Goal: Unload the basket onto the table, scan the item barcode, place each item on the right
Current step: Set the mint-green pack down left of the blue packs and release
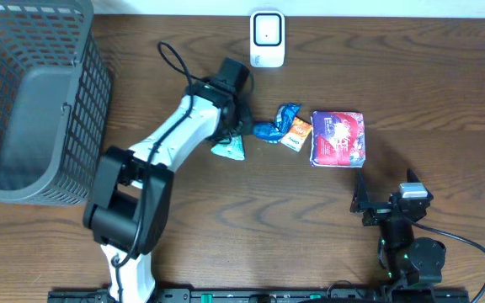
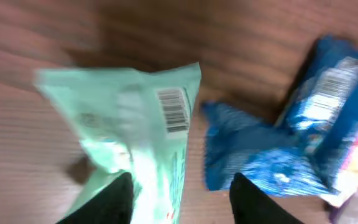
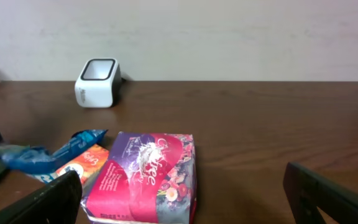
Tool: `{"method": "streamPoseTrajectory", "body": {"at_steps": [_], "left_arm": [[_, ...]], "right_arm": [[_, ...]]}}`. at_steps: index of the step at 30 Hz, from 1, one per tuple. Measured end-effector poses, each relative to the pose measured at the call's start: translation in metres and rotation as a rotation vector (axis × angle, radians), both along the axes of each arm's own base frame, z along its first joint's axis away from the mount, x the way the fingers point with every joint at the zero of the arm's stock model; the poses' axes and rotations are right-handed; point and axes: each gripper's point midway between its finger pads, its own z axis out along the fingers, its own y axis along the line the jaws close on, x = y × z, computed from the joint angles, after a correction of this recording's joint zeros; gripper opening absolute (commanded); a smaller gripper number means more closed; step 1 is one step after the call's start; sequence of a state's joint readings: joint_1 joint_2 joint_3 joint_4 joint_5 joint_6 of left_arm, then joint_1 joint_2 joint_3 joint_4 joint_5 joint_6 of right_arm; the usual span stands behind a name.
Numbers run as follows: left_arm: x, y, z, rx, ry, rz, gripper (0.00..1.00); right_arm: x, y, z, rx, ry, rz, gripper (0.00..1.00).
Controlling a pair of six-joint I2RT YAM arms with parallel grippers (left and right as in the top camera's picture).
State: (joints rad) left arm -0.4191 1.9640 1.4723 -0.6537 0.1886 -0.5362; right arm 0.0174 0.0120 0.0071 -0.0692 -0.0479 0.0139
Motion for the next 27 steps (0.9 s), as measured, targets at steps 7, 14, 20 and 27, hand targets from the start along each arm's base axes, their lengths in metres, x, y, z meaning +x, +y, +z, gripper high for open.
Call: {"method": "streamPoseTrajectory", "body": {"at_steps": [7, 14, 20, 27], "left_arm": [[0.024, 0.045, 0.144, -0.075, -0.329, 0.054, 0.73], [-0.008, 0.083, 0.236, -0.112, -0.515, 0.102, 0.87], [-0.038, 0.109, 0.245, -0.06, -0.493, 0.149, 0.98], [-0.078, 0.156, 0.221, 0.135, -0.348, 0.247, 0.98]], "right_arm": [[0.0, 0.0, 0.0, 0.0, 0.0, 0.0, 0.99], [0.0, 0.0, 0.0, 0.0, 0.0, 0.0, 0.99], [0.0, 0.0, 0.0, 0.0, 0.0, 0.0, 0.99], [0.0, 0.0, 0.0, 0.0, 0.0, 0.0, 0.99]]}}
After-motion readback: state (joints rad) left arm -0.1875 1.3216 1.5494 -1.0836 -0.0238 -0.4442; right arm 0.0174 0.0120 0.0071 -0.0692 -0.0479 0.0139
